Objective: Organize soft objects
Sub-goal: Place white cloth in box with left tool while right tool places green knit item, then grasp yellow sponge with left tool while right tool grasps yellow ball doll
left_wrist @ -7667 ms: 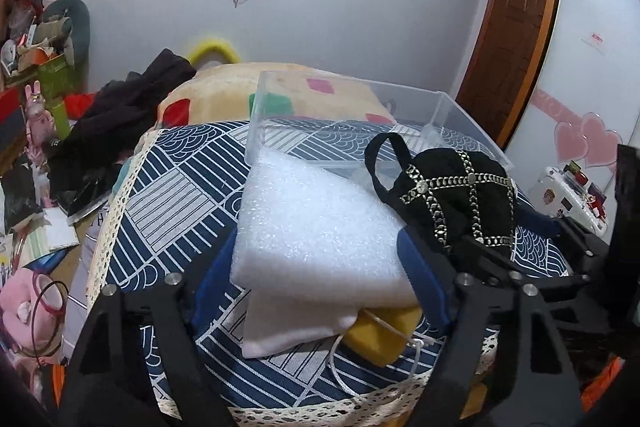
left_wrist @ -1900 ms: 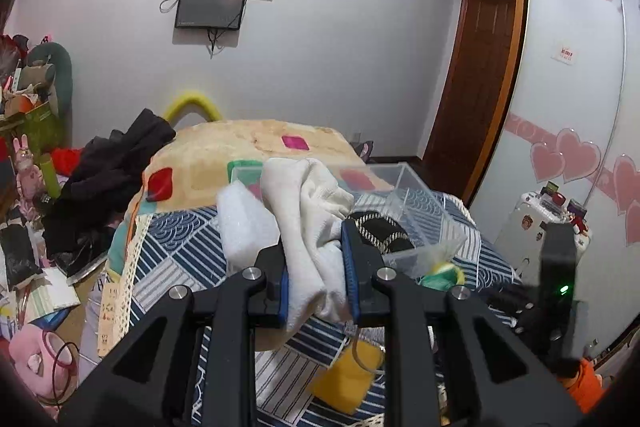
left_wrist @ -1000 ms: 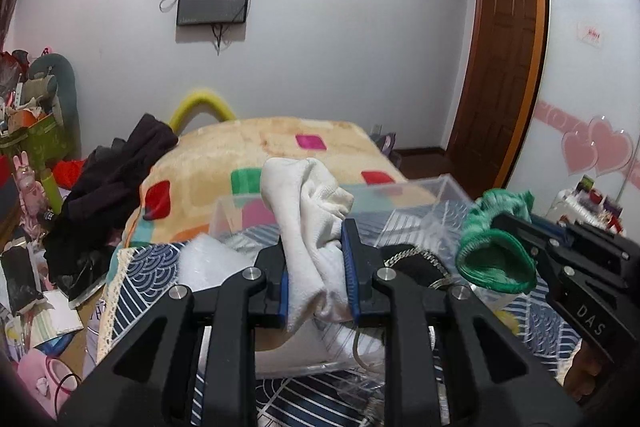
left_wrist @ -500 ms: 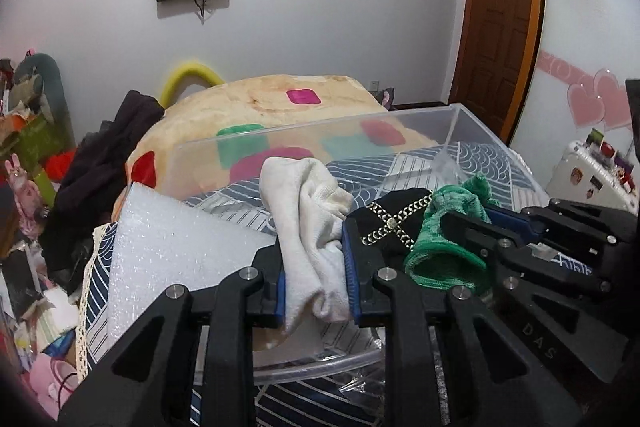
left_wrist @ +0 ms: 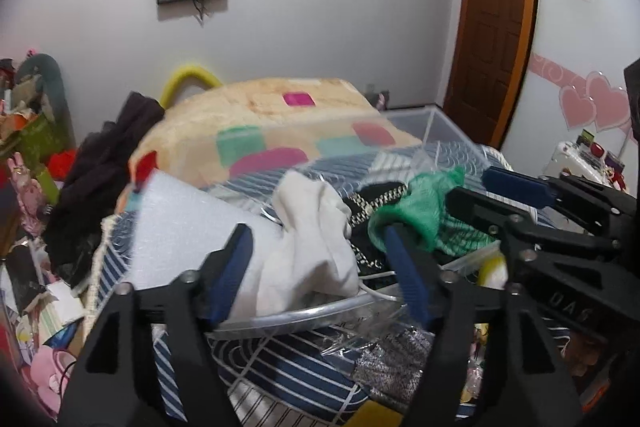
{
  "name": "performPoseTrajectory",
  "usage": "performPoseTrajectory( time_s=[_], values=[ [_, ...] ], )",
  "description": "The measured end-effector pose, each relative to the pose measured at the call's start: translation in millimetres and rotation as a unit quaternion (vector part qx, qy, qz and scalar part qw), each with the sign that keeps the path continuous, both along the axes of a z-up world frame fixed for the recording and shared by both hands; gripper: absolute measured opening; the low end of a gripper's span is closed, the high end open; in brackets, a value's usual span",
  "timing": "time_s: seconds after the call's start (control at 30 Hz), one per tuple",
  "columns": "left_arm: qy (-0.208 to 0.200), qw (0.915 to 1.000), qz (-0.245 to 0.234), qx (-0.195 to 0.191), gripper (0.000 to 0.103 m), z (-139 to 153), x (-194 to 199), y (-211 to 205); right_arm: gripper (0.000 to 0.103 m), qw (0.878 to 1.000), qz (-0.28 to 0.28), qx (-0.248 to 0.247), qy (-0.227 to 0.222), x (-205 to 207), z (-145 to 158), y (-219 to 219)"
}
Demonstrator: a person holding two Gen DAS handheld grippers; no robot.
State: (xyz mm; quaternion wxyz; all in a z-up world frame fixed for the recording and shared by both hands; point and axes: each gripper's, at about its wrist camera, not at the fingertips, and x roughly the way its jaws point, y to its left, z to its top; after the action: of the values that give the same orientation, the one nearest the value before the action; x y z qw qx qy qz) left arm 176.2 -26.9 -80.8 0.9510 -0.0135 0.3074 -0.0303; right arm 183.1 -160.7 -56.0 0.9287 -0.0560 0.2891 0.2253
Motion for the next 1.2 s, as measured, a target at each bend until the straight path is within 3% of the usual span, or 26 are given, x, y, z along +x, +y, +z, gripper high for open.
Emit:
performPoseTrajectory(
  time_s=[0.1,0.37,0.5,0.87,1.2],
  values=[
    [-0.016,0.9999,0.003,-0.003,0.072,12.9,-11.5,3.8,0.049,1.000,-0.002,0.007,-0.021,-9.2,11.4,-3.5],
    [-0.053,0.9983,0.016,-0.016,0.096,42.8,-48.7,14.8,0.054,0.998,-0.001,0.017,-0.067,-33.5,34.4,-13.7],
    [-0.052,0.9983,0.021,-0.017,0.099,42.4,-64.0,18.4,0.066,0.997,-0.009,0.009,-0.079,-42.6,32.0,-18.9],
    [0.040,0.9989,0.007,-0.025,0.099,-15.4,-82.3,11.5,0.066,0.999,-0.031,-0.012,-0.018,-39.0,-14.6,-28.4],
    [0.103,0.9935,0.013,-0.047,0.099,-60.9,-87.3,7.2,0.066,0.998,-0.052,-0.019,0.041,-26.3,-51.6,-35.9]
  ],
)
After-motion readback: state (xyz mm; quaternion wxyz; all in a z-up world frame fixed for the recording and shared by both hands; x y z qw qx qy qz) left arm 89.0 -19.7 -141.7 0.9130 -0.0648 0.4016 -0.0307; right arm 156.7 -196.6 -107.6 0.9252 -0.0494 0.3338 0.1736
